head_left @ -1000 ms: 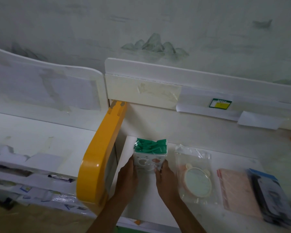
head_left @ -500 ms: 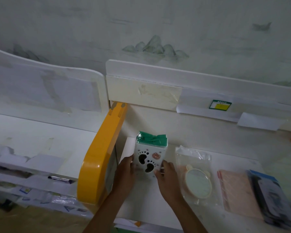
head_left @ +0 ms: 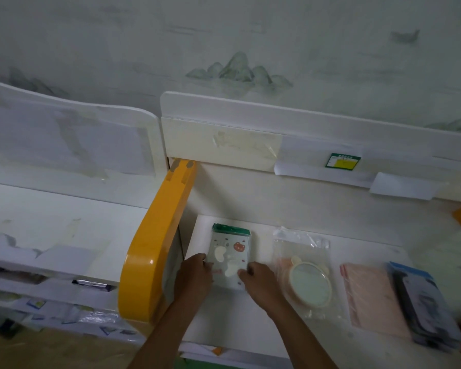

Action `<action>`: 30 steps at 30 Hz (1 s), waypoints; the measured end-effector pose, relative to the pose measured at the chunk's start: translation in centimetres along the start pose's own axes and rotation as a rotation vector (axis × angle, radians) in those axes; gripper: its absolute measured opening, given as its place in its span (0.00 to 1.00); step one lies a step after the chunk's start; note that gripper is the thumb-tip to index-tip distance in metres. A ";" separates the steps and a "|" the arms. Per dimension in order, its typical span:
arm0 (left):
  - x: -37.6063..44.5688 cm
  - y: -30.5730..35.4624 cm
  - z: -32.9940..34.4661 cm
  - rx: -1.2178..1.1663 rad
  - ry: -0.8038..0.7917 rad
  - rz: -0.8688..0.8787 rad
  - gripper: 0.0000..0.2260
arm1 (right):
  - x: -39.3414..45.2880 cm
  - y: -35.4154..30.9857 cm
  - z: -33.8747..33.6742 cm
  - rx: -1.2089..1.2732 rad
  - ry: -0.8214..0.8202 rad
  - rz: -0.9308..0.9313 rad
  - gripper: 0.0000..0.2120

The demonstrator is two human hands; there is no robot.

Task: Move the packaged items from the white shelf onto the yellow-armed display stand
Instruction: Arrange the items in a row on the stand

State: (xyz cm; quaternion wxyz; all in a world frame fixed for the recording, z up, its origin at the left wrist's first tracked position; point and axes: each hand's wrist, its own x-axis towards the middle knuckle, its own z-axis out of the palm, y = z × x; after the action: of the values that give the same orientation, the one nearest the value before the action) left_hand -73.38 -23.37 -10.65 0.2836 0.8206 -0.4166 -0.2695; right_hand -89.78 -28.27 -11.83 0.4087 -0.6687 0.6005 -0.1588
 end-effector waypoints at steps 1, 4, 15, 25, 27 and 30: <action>-0.1 -0.2 0.0 0.001 0.010 0.007 0.13 | 0.0 0.0 0.1 -0.001 -0.001 -0.002 0.10; -0.4 -0.4 0.1 0.024 0.024 0.040 0.15 | 0.3 0.2 0.5 -0.026 0.028 -0.004 0.10; -1.5 0.3 0.1 0.185 0.113 0.118 0.15 | -0.1 0.6 0.9 -0.183 0.105 -0.083 0.16; -4.8 4.5 2.1 0.117 0.254 0.488 0.11 | -4.5 2.9 -9.9 -0.306 0.325 -0.401 0.17; -6.0 5.6 3.5 0.145 0.255 0.525 0.12 | -5.0 4.6 -12.0 -0.300 0.346 -0.367 0.17; -7.5 6.8 5.8 0.134 0.192 0.511 0.14 | -5.8 7.5 -14.4 -0.272 0.352 -0.287 0.19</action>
State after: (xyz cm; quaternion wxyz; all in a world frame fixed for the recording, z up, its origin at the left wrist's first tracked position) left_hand -84.69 -21.85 -8.42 0.3256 0.7277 -0.5981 -0.0819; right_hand -106.23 -27.57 -6.90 0.1776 -0.7578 0.5772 -0.2469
